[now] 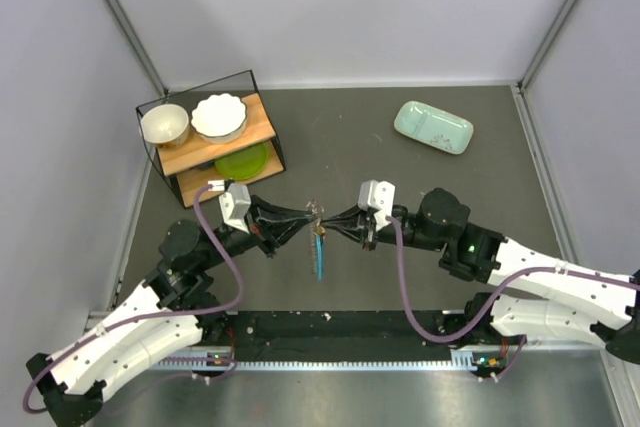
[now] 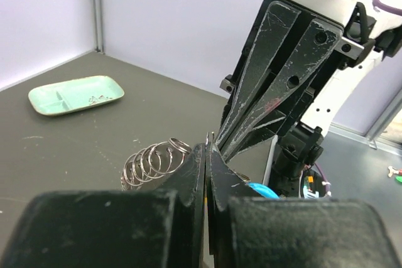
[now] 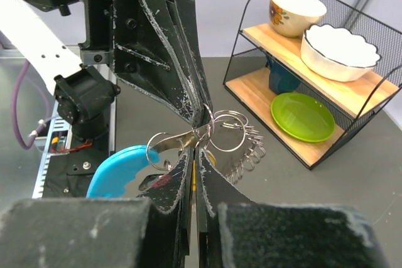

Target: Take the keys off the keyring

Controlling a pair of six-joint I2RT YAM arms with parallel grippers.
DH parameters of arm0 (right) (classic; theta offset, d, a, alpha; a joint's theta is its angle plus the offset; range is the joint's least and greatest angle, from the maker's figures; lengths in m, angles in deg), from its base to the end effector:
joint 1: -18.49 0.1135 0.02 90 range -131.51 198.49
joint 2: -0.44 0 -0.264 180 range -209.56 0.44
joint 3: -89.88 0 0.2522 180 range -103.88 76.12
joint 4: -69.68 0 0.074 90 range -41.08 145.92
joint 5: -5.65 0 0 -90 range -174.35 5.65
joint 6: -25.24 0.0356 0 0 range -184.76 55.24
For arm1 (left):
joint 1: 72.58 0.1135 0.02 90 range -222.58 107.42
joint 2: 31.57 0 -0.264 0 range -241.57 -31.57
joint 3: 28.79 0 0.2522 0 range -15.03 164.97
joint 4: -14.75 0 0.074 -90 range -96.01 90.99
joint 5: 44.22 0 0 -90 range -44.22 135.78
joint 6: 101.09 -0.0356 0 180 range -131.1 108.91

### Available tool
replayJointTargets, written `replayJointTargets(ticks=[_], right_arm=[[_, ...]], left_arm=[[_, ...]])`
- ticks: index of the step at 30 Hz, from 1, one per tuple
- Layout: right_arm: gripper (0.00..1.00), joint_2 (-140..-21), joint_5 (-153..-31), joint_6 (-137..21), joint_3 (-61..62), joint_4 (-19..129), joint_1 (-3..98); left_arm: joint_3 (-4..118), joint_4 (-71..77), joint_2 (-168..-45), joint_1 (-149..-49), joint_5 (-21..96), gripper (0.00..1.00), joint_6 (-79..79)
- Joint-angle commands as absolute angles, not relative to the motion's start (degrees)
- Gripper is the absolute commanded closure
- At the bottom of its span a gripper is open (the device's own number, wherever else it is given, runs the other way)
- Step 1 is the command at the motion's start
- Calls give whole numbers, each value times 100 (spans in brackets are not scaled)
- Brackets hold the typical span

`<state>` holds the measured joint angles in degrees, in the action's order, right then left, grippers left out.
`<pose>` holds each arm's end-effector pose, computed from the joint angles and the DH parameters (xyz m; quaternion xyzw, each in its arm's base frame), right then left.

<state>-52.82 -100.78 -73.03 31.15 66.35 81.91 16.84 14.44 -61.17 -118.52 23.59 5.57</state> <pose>0.0900 0.2023 0.3531 -0.4855 0.4963 0.4178 0.5859 0.0848 -0.1069 0.3425 0.2982 0.5345 -0.5057 0.6081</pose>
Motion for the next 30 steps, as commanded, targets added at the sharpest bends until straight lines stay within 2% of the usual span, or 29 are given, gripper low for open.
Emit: replayJointTargets(ticks=[1, 13, 16, 17, 20, 30], right_arm=[[100, -5414, -9895, -7047, 2963, 6699, 8344], [100, -5687, -9526, -6977, 2778, 6532, 8520], [88, -5530, -9228, -7012, 2734, 6322, 8520], [81, -5477, -9157, -7030, 2717, 6252, 8529], [73, -5239, -9121, -7135, 2717, 6040, 8502], [73, -4834, -10218, -6636, 2550, 5951, 8011]], left_arm=[[1661, 2164, -6013, -11846, 2944, 100, 648], [1380, 2490, -5961, -11846, 3102, 100, 965], [1371, 2446, -5882, -11846, 3110, 100, 956], [1379, 2428, -5838, -11837, 3093, 100, 939], [1388, 2393, -5741, -11846, 2795, 100, 842], [1538, 2393, -5890, -11846, 1916, 100, 859]])
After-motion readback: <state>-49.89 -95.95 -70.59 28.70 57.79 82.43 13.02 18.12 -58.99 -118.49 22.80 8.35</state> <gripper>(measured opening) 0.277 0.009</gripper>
